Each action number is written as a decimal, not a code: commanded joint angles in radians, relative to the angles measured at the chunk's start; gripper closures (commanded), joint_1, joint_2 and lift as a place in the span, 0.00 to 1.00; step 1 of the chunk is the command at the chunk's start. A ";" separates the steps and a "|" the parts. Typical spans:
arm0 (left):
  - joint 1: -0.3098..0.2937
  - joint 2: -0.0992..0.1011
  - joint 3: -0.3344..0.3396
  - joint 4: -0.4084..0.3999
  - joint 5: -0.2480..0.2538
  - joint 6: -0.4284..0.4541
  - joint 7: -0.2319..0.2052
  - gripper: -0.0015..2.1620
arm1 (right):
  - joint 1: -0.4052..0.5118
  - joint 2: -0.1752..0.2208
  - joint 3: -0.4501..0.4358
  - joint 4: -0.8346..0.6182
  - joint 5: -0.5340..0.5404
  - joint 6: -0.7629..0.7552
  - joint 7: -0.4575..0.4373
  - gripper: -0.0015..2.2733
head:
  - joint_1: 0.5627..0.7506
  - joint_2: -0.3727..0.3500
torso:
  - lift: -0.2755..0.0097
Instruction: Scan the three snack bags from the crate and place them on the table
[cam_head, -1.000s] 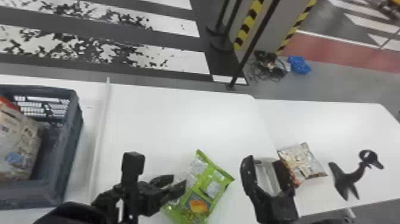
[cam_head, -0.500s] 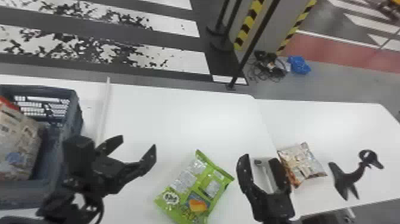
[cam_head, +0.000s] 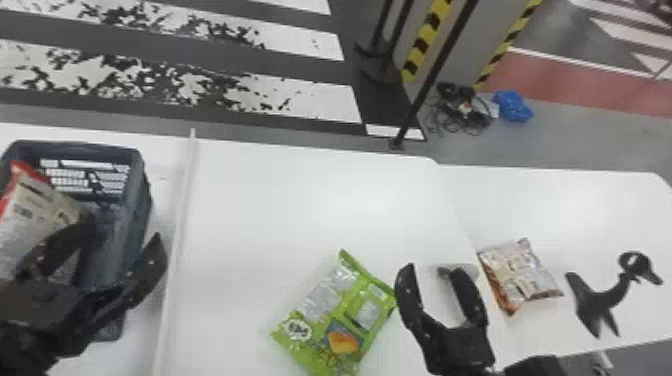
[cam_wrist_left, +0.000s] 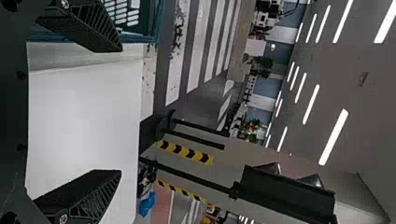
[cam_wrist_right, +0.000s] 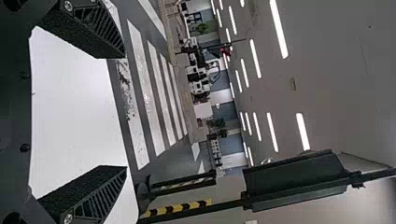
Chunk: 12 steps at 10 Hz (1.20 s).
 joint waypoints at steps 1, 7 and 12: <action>0.040 0.000 0.051 -0.018 0.019 -0.020 -0.002 0.03 | 0.003 0.000 0.004 0.010 0.013 0.014 0.009 0.03 | 0.70 0.16 | 0.84; 0.110 0.000 0.235 -0.004 0.131 -0.048 -0.063 0.03 | 0.049 -0.008 0.119 0.081 0.027 0.097 0.069 0.92 | 0.70 0.49 | 0.84; 0.112 0.000 0.238 0.032 0.140 -0.051 -0.102 0.03 | 0.023 -0.014 0.228 0.139 0.070 0.177 0.095 0.99 | 0.70 0.77 | 0.84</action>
